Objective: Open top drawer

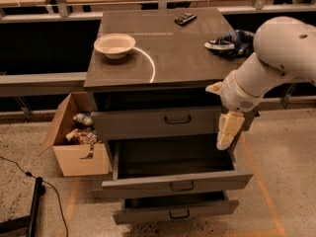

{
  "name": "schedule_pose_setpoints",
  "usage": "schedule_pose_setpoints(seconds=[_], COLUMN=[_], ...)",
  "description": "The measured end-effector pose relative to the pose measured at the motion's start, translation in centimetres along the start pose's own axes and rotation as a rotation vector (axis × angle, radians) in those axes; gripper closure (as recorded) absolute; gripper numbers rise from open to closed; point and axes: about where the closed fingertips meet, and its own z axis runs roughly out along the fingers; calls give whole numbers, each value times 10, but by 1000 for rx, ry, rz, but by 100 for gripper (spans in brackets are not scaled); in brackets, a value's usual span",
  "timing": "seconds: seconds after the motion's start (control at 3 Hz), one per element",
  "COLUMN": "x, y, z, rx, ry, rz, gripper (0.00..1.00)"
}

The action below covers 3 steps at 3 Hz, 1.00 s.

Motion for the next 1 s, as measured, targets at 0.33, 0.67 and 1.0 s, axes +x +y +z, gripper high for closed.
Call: schedule_pose_setpoints(seconds=[0.33, 0.67, 1.0], x=[7, 16, 19], y=[-7, -13, -24], z=[39, 75, 89], rx=[-47, -82, -74], ry=[-5, 2, -8], rz=[-24, -35, -35], gripper=[0, 0, 0])
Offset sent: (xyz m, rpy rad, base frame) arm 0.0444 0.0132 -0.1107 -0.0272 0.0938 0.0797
